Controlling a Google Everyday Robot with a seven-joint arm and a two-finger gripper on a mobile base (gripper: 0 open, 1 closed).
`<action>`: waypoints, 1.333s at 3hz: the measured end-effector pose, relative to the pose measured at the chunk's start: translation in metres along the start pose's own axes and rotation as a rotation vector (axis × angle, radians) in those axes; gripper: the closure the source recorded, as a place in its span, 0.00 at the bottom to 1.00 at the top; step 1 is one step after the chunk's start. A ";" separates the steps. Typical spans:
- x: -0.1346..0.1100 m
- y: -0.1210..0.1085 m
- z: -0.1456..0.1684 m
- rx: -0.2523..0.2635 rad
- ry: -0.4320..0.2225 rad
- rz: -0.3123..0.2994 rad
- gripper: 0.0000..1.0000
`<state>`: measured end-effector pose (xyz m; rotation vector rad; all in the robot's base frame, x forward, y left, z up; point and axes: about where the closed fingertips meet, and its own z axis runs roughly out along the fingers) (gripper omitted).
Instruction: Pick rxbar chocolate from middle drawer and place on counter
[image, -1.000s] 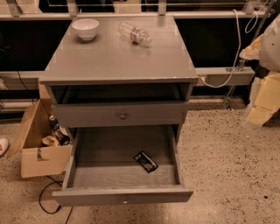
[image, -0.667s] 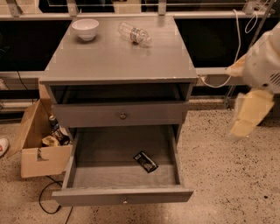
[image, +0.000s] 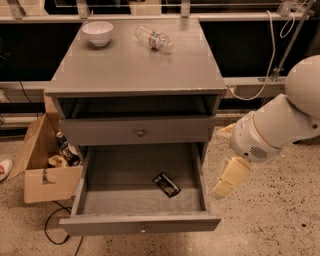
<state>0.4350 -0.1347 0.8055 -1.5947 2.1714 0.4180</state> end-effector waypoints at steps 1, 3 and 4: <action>0.000 0.000 0.002 0.000 -0.003 0.002 0.00; 0.004 0.010 0.112 -0.043 -0.156 0.076 0.00; -0.008 -0.001 0.178 -0.014 -0.278 0.117 0.00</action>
Offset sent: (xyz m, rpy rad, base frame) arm 0.0163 0.0386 -0.1072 0.1816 0.0185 -0.1026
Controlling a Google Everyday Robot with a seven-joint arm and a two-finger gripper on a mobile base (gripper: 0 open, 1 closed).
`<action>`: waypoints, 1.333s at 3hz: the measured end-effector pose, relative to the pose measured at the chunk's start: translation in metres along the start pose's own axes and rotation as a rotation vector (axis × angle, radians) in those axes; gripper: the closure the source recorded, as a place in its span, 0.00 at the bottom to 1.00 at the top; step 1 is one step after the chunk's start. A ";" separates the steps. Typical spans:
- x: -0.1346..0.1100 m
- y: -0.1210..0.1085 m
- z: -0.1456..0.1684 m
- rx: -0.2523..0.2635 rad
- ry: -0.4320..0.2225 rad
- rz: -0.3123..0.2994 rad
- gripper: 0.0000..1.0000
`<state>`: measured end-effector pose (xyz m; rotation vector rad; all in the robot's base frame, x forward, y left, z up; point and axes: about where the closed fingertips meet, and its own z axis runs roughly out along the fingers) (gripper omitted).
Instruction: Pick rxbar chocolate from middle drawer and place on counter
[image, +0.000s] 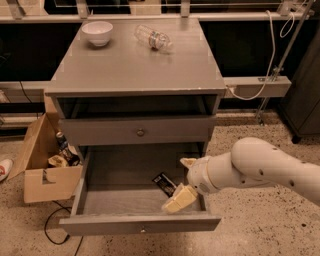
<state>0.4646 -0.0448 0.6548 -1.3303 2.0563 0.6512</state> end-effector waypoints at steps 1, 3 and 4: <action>-0.004 -0.010 -0.005 0.041 -0.004 -0.003 0.00; 0.009 -0.026 0.022 0.045 0.058 -0.041 0.00; 0.032 -0.067 0.060 0.081 0.102 -0.068 0.00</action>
Offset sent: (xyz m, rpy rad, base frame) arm 0.0110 -0.0046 0.0045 -0.0081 -0.0324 -0.0321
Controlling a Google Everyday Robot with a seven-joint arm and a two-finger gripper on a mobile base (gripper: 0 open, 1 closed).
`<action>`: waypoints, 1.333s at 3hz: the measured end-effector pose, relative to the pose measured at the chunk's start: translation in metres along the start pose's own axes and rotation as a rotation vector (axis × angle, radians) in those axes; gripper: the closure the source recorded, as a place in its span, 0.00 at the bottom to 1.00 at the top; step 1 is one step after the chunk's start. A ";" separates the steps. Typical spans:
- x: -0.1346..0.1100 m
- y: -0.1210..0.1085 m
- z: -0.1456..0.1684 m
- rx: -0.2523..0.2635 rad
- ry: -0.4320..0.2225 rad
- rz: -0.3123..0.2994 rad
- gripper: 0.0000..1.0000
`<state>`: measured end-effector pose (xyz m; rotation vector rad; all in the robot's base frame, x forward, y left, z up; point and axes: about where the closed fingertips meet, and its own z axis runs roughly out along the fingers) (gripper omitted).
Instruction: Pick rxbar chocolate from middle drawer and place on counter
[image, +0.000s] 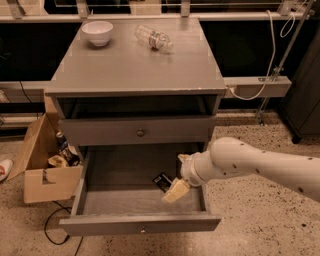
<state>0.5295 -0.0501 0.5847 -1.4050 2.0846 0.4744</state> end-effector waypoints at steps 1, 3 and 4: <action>0.023 -0.031 0.040 0.014 -0.023 0.020 0.00; 0.061 -0.073 0.104 0.049 -0.063 0.098 0.00; 0.073 -0.087 0.132 0.070 -0.073 0.143 0.00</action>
Offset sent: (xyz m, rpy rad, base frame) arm 0.0928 -0.0184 -0.1301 0.1015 -0.0101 -0.0956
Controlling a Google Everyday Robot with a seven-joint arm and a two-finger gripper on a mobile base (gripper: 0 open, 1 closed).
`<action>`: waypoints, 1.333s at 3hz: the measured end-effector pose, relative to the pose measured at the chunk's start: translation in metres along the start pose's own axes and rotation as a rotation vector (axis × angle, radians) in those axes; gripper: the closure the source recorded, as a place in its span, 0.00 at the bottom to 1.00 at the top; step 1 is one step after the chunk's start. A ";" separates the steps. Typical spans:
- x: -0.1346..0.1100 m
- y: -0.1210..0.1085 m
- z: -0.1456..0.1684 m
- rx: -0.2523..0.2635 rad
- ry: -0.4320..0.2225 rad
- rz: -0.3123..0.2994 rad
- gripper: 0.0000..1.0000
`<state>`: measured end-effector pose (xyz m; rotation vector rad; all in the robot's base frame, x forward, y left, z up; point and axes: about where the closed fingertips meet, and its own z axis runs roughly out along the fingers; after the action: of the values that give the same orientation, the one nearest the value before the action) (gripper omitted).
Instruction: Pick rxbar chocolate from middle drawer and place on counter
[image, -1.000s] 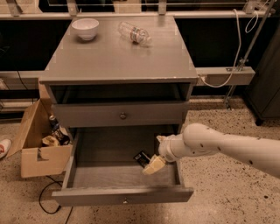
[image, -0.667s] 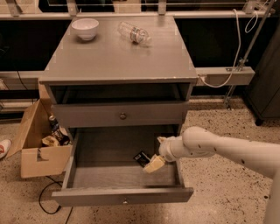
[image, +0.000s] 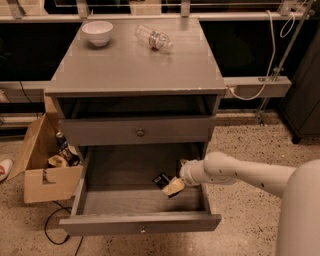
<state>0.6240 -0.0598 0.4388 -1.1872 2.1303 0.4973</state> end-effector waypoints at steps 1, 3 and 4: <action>0.014 -0.009 0.023 0.007 -0.017 0.057 0.00; 0.035 -0.001 0.059 -0.008 -0.015 0.131 0.00; 0.042 0.008 0.073 -0.003 0.010 0.145 0.00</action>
Offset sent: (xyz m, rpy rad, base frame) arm 0.0152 0.0064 -0.0728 0.0941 0.0790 -0.1130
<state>0.6264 -0.0375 0.3571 -1.0439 2.2355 0.5590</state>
